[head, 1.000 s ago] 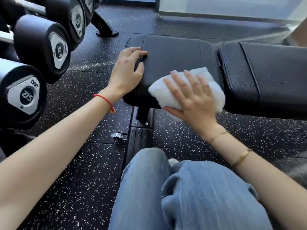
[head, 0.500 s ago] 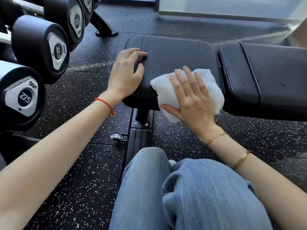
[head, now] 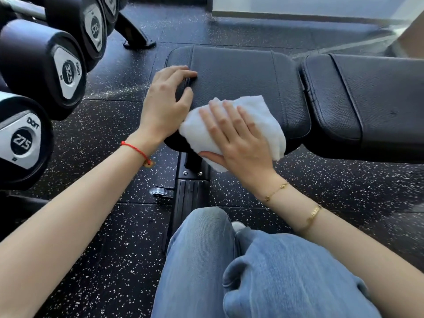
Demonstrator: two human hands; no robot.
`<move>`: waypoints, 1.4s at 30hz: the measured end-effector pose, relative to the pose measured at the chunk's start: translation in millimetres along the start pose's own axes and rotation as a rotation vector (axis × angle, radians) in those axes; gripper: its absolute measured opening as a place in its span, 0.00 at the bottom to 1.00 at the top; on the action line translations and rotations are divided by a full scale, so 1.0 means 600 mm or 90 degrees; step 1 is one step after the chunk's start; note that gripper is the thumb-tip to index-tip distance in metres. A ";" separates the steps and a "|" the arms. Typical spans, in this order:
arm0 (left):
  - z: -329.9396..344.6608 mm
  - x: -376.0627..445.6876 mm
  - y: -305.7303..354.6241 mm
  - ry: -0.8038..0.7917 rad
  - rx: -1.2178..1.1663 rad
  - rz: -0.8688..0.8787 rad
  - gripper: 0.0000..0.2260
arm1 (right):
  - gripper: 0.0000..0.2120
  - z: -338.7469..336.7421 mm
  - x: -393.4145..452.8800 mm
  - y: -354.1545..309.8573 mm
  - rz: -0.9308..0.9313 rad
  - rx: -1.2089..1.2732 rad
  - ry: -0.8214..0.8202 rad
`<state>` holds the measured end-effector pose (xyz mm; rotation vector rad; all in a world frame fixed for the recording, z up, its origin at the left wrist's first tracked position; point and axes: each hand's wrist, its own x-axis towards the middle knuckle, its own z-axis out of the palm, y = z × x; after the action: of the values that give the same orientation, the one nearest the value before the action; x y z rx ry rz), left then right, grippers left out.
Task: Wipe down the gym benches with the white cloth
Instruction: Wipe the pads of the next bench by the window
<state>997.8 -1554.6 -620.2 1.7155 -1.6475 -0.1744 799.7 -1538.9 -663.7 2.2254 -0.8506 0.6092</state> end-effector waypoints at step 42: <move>-0.003 0.004 0.042 -0.042 0.128 0.004 0.16 | 0.28 0.011 0.065 0.180 0.358 0.305 -0.423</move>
<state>978.7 -1553.7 -603.4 1.8710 -1.7687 -0.0652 750.8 -1620.1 -598.8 2.6720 -1.8719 0.3233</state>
